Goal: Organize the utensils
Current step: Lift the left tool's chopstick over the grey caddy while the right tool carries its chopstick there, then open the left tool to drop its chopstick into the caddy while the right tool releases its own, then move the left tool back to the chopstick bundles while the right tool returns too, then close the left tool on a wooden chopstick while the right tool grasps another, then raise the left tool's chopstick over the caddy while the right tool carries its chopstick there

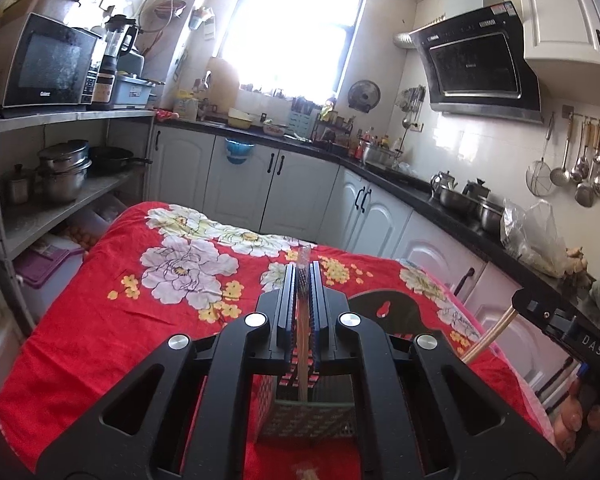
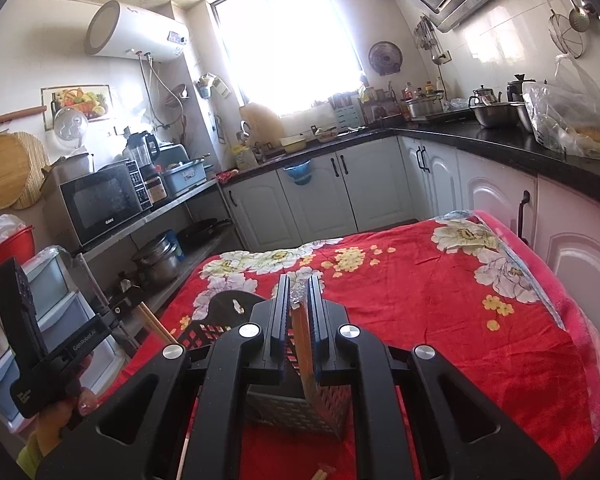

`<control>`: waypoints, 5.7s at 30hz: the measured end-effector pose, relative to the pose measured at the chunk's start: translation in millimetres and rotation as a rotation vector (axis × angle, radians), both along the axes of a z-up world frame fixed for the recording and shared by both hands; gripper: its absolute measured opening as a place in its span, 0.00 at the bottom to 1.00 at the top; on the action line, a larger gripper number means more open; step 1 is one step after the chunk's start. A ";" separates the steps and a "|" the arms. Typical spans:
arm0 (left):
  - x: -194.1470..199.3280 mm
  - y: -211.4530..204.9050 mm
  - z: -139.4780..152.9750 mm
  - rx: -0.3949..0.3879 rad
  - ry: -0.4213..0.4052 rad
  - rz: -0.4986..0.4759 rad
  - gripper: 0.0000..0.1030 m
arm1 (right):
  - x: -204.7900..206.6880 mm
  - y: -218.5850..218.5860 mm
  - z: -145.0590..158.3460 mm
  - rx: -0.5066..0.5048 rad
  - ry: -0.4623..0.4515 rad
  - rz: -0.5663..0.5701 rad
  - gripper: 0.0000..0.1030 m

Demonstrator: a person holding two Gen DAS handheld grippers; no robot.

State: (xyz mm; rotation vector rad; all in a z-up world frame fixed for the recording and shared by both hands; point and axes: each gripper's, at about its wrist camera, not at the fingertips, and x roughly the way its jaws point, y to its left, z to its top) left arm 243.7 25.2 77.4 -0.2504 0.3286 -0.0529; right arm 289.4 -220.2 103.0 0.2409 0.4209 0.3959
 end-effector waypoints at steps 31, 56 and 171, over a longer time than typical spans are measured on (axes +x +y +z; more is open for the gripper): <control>-76.3 12.6 -13.0 -0.084 0.057 -0.075 0.76 | -74.1 2.6 -8.8 -0.082 0.010 0.004 0.67; -98.8 31.6 -54.1 -0.073 0.195 -0.067 0.89 | -110.2 35.4 -41.3 -0.169 0.086 0.082 0.75; -68.1 0.3 5.6 -0.103 0.163 -0.187 0.03 | -96.9 50.4 11.4 -0.071 0.016 0.246 0.05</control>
